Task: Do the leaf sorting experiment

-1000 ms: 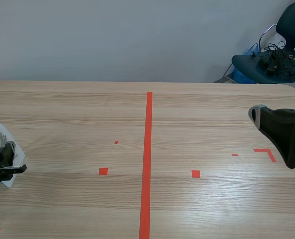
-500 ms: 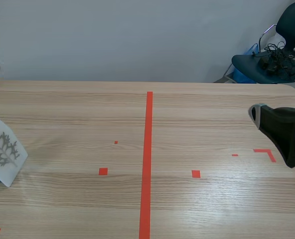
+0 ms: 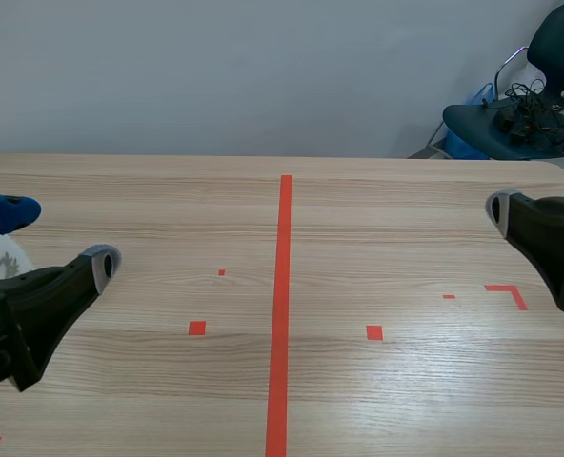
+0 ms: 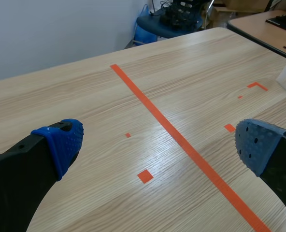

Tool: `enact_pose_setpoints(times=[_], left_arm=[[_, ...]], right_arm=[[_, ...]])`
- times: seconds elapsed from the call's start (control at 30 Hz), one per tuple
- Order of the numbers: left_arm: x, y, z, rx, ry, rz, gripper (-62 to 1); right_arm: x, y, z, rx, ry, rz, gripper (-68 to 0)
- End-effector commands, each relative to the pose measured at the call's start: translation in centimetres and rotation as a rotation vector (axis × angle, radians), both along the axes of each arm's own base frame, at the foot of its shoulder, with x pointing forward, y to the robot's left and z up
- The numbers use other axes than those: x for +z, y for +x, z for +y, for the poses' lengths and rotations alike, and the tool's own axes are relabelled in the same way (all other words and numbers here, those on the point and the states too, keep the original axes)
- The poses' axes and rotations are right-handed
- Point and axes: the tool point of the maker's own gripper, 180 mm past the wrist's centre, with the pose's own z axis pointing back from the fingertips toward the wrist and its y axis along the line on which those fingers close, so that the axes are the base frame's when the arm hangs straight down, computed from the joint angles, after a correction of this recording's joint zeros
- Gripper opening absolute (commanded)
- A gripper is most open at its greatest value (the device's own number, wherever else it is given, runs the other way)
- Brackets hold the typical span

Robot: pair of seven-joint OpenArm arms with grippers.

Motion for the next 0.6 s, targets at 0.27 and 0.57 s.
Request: enact_pose_setpoints(times=[0.27,0.57], left_arm=[[0.67,0.43,-0.30,-0.010,-0.028,-0.018,1.4],[0.70,0.46,-0.30,-0.011,-0.028,-0.019,1.4]], right_arm=[[0.94,0.39,-0.14,0.003,-0.004,-0.027,0.4],[0.89,0.38,-0.15,0.003,-0.005,-0.024,0.4]])
